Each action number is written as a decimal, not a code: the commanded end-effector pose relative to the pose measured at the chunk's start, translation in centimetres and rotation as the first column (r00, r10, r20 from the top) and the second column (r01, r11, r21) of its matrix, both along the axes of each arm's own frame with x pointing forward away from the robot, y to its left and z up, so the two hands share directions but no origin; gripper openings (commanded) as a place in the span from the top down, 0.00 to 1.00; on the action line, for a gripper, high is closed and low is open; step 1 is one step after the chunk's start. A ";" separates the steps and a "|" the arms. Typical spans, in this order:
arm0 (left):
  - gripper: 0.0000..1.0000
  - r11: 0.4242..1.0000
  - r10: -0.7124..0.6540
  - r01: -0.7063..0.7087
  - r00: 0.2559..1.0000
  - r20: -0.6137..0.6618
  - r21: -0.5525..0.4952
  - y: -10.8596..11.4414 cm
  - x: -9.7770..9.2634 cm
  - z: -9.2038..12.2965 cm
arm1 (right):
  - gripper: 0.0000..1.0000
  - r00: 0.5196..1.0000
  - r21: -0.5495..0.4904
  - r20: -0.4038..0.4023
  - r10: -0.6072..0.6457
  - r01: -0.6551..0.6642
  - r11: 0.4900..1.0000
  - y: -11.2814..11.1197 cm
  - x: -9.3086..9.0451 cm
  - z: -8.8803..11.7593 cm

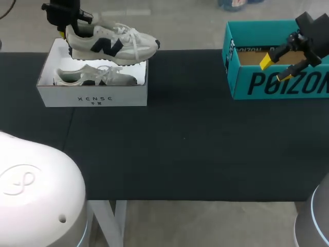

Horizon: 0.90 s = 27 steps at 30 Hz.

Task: Take the shoe out of the shoebox, open the shoe tongue, remove and reinsert the insole, then place the shoe into the shoebox

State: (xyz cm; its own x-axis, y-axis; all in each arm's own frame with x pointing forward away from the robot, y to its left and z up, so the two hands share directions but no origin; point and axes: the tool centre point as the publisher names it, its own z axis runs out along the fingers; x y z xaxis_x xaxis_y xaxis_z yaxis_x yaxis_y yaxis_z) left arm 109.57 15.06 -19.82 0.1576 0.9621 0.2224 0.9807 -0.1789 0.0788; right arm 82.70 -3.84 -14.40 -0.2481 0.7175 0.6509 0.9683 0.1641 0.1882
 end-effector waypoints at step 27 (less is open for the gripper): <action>1.00 0.989 0.092 -0.107 0.985 0.147 0.102 6.3 6.4 -0.7 | 0.00 1.000 -0.002 -0.001 0.000 0.000 1.000 0.0 0.1 -0.1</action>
State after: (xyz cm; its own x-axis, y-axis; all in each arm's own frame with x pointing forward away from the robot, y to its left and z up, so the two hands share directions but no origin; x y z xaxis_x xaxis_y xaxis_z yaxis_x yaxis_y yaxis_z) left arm 115.12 20.91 -19.22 0.0251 0.9396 0.3412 0.9749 -0.0985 0.1997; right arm 82.70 -3.85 -14.40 -0.2480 0.7175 0.6509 0.9683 0.1640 0.1882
